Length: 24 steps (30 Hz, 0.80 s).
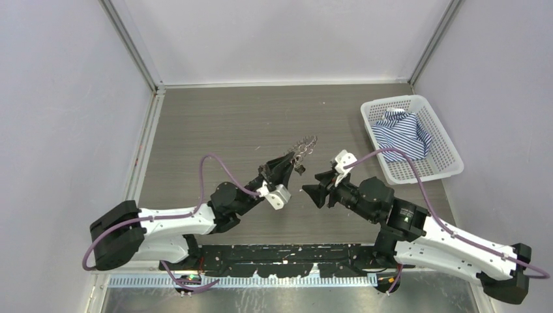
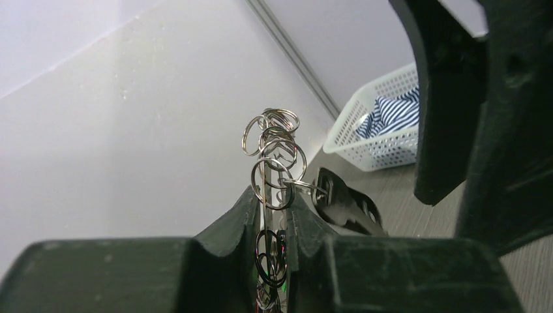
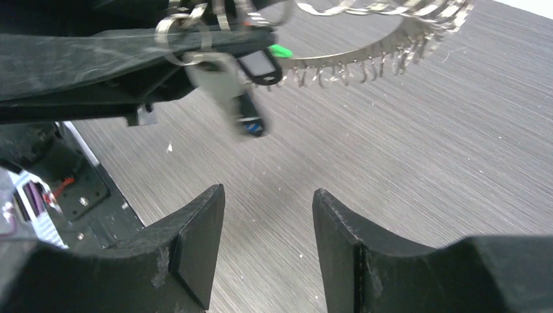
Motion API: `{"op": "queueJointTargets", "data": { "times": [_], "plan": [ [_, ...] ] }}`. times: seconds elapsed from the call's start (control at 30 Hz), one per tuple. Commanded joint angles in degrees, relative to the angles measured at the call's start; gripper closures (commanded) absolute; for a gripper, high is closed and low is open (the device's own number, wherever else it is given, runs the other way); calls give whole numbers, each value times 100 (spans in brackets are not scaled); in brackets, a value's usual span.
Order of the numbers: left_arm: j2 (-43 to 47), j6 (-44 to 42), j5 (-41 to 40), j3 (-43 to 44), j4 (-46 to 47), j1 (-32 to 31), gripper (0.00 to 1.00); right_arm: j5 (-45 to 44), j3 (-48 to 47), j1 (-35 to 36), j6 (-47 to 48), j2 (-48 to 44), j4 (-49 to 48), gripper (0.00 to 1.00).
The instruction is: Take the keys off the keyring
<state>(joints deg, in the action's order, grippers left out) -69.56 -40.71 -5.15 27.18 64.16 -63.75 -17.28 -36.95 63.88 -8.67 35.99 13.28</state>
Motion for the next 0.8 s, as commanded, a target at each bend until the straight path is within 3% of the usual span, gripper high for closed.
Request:
{"op": "queueJointTargets", "data": {
  "times": [0.0,0.1,0.33,0.6,0.77],
  "plan": [
    [517,16,305,332,-146,-99,100,1484,312,-648,-518,-346,-1384,43],
    [749,99,467,399,-471,-133,100,2133,381,-968,-479,-440,-1920,44],
    [982,333,750,551,-841,-160,100,2954,-23,-1076,-357,-286,-2073,49],
    [963,200,722,605,-967,-187,100,2784,-485,-1073,-366,-485,-1093,50],
    [935,131,666,631,-958,-207,100,2310,-1213,-1078,-1119,-30,-495,54]
  ]
}}
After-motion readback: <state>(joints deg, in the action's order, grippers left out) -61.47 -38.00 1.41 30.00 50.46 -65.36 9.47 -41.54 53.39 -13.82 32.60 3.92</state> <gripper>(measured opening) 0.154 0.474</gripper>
